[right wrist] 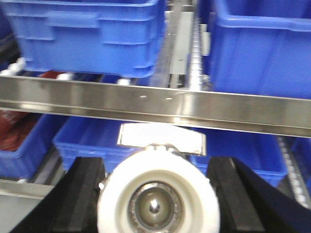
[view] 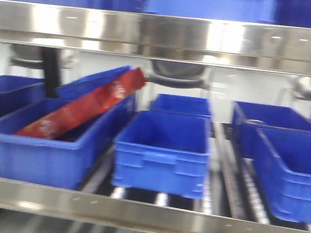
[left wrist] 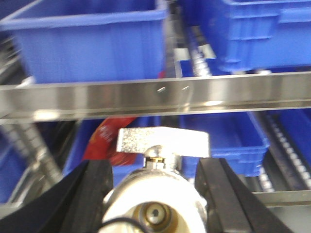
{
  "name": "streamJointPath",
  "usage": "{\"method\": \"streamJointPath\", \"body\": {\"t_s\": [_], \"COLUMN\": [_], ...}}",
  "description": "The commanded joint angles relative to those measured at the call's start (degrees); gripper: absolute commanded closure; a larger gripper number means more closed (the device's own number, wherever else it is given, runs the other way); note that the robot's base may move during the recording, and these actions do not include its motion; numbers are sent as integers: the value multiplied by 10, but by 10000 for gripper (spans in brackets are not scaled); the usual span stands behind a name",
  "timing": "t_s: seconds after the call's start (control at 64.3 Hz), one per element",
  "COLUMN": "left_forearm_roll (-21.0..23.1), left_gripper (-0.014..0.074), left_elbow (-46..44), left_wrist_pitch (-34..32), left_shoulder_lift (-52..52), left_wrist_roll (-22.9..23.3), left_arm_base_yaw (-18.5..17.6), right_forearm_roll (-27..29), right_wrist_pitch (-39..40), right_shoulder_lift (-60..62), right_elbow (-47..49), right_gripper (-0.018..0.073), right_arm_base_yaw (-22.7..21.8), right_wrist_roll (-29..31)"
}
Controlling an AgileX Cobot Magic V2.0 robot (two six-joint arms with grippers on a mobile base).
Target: Place valve from conveyor to right shelf box
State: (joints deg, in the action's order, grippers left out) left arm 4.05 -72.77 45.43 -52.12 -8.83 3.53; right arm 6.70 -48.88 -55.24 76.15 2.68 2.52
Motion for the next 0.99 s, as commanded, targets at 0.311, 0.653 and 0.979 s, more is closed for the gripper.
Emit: {"method": "streamJointPath", "body": {"t_s": [0.311, 0.653, 0.979], "left_forearm_roll": [5, 5, 5], "left_gripper": [707, 707, 707], "left_elbow": [-3, -3, -3], "left_wrist_pitch": [-32, -32, -33], "left_shoulder_lift": [3, 3, 3], "left_wrist_roll": [4, 4, 4], "left_arm_base_yaw": [-3, -3, -3], "right_forearm_roll": [-3, -3, -3], "right_wrist_pitch": [43, 43, 43], "right_shoulder_lift": [6, 6, 6], "right_elbow": [10, 10, 10], "right_gripper": [721, 721, 721], "right_arm_base_yaw": [-2, -2, -2], "right_wrist_roll": [5, 5, 5]}}
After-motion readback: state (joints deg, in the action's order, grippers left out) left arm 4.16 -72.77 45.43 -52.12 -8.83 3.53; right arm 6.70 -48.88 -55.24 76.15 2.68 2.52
